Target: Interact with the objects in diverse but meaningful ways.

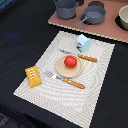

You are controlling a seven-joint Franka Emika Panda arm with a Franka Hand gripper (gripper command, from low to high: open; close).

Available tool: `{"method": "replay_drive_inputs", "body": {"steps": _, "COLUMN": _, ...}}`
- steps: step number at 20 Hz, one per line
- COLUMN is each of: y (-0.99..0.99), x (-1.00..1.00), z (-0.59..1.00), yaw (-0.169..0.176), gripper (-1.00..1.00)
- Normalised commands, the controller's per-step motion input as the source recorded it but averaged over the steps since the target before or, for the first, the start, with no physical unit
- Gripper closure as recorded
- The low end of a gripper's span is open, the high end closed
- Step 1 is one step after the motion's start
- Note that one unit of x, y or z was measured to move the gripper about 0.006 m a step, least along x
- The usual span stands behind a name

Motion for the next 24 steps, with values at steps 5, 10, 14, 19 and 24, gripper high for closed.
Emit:
{"method": "replay_drive_inputs", "body": {"steps": 5, "y": 0.41, "x": -0.03, "z": -0.24, "yaw": 0.011, "gripper": 1.0}}
{"method": "replay_drive_inputs", "body": {"steps": 10, "y": 0.44, "x": -0.01, "z": -0.17, "yaw": 0.013, "gripper": 1.0}}
{"method": "replay_drive_inputs", "body": {"steps": 14, "y": 0.37, "x": 0.0, "z": -0.12, "yaw": 0.003, "gripper": -1.0}}
{"method": "replay_drive_inputs", "body": {"steps": 19, "y": 0.41, "x": 0.05, "z": 0.01, "yaw": 0.0, "gripper": -1.0}}
{"method": "replay_drive_inputs", "body": {"steps": 24, "y": 0.49, "x": 0.06, "z": 0.15, "yaw": 0.0, "gripper": -1.0}}
